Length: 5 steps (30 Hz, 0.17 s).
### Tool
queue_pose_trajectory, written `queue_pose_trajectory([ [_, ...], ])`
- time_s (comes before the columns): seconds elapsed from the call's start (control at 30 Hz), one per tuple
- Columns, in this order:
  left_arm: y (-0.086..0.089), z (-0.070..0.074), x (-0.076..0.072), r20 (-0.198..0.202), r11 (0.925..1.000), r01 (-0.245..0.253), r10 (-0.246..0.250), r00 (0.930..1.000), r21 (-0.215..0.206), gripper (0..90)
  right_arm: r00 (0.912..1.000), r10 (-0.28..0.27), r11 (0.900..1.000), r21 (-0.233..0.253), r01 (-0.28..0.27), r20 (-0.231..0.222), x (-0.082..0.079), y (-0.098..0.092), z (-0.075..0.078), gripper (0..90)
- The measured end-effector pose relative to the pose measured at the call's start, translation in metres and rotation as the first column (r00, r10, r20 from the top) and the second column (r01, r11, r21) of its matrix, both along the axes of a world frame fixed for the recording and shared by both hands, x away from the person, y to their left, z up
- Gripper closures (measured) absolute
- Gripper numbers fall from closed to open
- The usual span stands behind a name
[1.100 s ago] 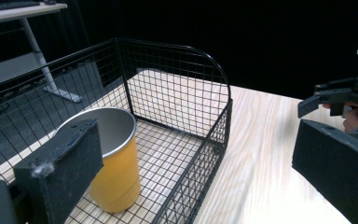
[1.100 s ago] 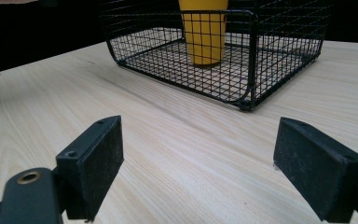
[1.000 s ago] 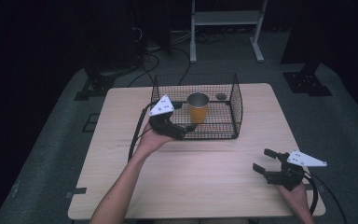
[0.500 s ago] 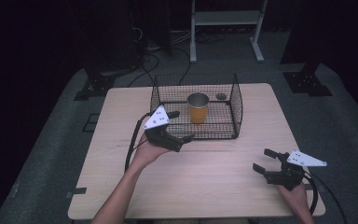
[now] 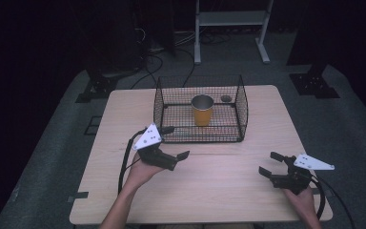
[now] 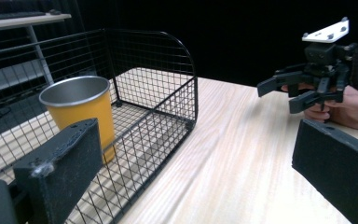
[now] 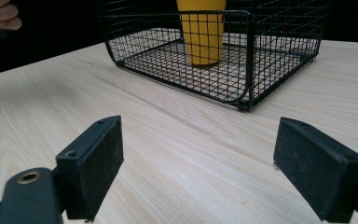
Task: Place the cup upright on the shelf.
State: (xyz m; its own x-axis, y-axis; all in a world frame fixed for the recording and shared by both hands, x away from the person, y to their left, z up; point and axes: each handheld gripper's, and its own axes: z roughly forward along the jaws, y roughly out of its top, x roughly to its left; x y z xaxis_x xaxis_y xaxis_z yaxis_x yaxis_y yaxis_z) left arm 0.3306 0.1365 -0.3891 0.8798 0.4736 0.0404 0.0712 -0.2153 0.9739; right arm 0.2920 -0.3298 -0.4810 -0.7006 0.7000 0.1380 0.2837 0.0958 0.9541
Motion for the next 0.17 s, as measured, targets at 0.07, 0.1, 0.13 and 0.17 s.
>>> queue_pose_trajectory([
  [0.07,0.004,-0.006,-0.009,0.005,0.9999,-0.011,0.011,0.9999,-0.001,1.0,1.0,0.001,1.0,0.002,-0.001,0.001,0.0,0.0,0.0,14.7],
  [0.1,0.007,-0.009,-0.014,0.01,0.9998,-0.02,0.02,0.9998,-0.003,1.0,1.0,0.002,1.0,0.001,-0.002,0.002,0.0,0.0,0.0,14.7],
  [0.13,0.009,-0.012,-0.018,0.01,0.9997,-0.024,0.024,0.9997,-0.008,1.0,1.0,0.003,1.0,0.002,-0.003,0.002,0.0,0.0,0.0,14.7],
  [0.17,0.011,-0.014,-0.022,0.006,0.9993,-0.029,0.029,0.9996,-0.023,1.0,1.0,0.003,1.0,0.003,-0.003,0.002,0.0,0.0,0.0,14.7],
])
